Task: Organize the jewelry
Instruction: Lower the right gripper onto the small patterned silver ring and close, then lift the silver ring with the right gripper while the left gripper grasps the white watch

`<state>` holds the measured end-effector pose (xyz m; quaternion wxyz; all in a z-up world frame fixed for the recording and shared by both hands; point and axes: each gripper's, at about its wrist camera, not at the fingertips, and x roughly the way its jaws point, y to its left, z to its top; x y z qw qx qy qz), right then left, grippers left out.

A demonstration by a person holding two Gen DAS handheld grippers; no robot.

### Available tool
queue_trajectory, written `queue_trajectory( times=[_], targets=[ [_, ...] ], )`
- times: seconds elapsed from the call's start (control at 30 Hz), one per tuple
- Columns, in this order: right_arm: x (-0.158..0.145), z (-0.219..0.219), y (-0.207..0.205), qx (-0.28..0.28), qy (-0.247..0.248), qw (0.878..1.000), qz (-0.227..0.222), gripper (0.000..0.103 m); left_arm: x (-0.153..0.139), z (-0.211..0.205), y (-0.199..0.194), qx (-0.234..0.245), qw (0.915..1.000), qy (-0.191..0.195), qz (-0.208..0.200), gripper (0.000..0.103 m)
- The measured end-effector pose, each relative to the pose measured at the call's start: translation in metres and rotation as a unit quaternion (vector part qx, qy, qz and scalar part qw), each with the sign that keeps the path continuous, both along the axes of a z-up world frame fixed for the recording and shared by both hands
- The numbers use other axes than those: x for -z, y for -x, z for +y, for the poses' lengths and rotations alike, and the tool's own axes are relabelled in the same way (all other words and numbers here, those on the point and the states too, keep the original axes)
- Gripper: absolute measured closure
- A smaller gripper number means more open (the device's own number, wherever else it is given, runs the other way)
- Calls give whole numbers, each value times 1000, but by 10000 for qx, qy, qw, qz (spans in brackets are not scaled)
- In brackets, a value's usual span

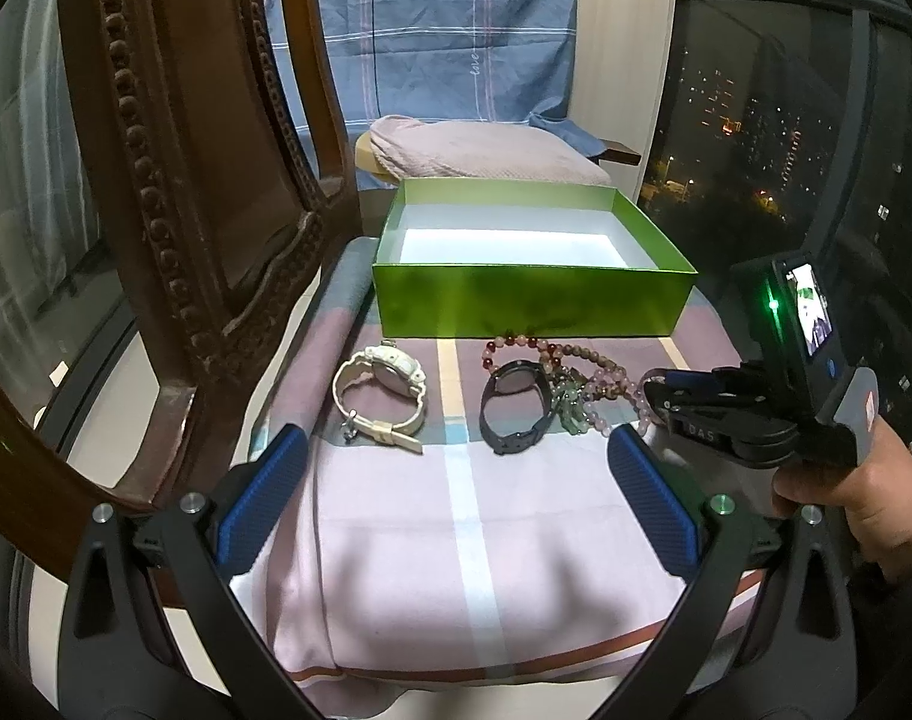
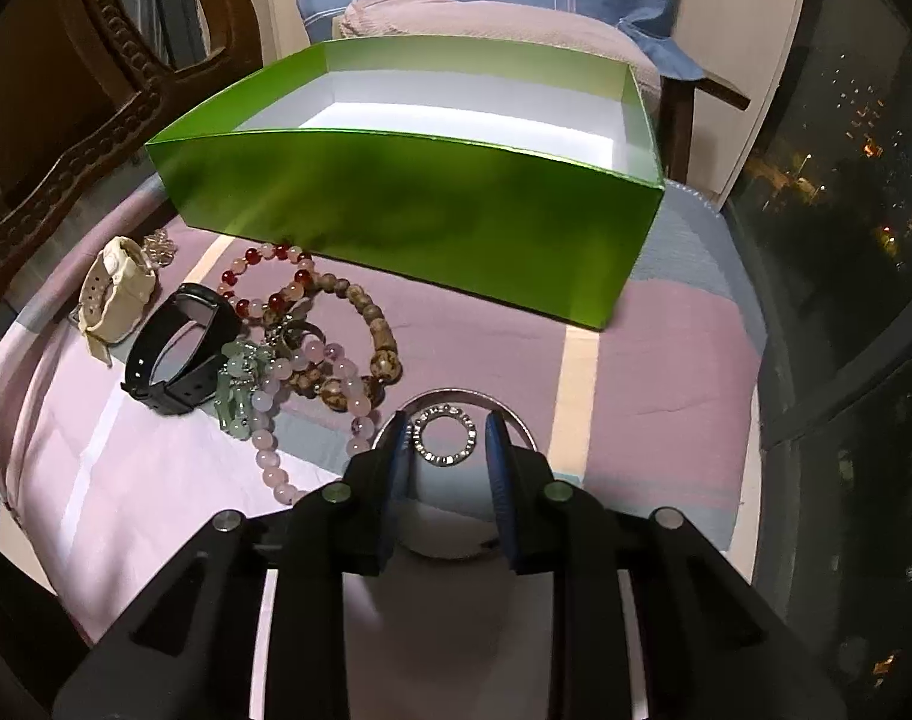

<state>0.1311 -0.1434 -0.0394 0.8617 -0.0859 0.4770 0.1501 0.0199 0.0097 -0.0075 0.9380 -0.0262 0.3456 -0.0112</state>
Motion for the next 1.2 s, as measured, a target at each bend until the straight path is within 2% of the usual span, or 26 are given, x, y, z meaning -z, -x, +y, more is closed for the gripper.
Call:
queue_trajectory(
  times=[0.2, 0.33, 0.5, 0.63, 0.77, 1.03, 1.13, 1.2],
  targets=[
    [0, 2, 2, -19, 40, 10000, 1, 82, 3, -1, -1, 3, 10000, -14, 33, 4],
    [-6, -3, 3, 76, -204, 9998, 39, 82, 4, -3, -2, 46, 10000, -49, 50, 4],
    [-50, -26, 23, 236, -996, 9939, -416, 82, 7, -2, -2, 59, 10000, -35, 66, 4],
    [-74, -43, 46, 361, -1427, 9860, -779, 82, 10, 7, -4, -19, 9999, 16, 146, 4],
    [-81, -44, 53, 264, -1478, 9847, -884, 82, 17, 20, -11, -94, 9993, 223, 286, 4],
    [-73, -47, 51, 156, -1465, 9864, -730, 82, 37, 15, -29, -138, 9987, -136, 479, 5],
    [-74, -48, 53, 133, -1470, 9861, -760, 82, 40, 17, -39, -203, 9986, -127, 477, 10],
    [-75, -50, 53, 140, -1496, 9857, -763, 82, 40, 15, -47, -214, 9985, -260, 428, 14]
  ],
)
